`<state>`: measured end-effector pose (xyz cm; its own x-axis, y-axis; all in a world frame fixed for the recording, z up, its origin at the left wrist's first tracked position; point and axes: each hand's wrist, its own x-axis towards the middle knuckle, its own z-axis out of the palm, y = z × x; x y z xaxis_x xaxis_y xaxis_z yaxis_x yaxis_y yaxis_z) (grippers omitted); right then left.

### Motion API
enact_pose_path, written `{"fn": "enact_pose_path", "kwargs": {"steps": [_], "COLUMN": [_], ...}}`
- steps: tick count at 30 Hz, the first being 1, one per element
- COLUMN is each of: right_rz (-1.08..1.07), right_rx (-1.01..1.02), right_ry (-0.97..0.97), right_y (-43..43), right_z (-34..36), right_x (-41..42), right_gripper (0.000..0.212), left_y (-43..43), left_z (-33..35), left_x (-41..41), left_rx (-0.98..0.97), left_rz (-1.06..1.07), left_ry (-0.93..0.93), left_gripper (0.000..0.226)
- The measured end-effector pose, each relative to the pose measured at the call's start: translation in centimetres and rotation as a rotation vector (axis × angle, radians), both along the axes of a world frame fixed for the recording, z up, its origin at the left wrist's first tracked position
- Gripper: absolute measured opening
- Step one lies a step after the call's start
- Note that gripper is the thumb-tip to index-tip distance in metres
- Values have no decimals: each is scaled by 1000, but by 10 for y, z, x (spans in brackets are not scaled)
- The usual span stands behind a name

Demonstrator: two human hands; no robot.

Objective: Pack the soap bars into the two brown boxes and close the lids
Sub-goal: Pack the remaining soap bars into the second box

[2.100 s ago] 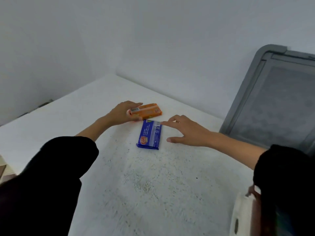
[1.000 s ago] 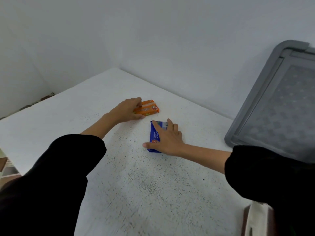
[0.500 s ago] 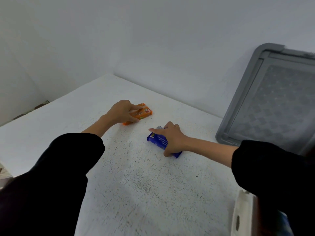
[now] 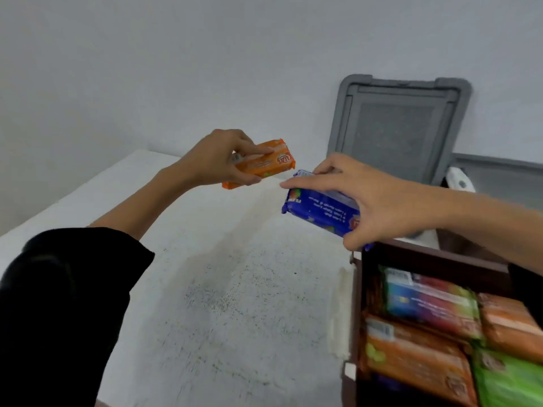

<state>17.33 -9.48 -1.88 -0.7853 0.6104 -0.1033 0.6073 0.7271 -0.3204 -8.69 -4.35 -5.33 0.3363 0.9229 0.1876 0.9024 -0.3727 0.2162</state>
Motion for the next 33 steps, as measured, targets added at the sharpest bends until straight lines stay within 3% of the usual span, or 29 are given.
{"fn": "enact_pose_path", "kwargs": {"steps": [7, 16, 23, 27, 33], "right_rz": [-190, -330, -255, -224, -244], "right_rx": [-16, -269, -169, -66, -57], "right_ry": [25, -103, -275, -221, -162], "right_y": [-83, -144, -149, -147, -139], "right_z": [13, -35, -83, -88, -91], "right_x": [125, 217, 217, 219, 214], "right_gripper": [88, 99, 94, 77, 76], "left_y": [-58, -120, -146, -151, -153], "left_z": [31, -19, -58, -62, -62], "left_x": [92, 191, 214, 216, 227], "left_rx": [5, -190, -137, -66, -135], "left_rz": [-377, -765, -744, -738, -694], "left_ry": [92, 221, 279, 296, 297], "left_gripper": [56, 59, 62, 58, 62]}}
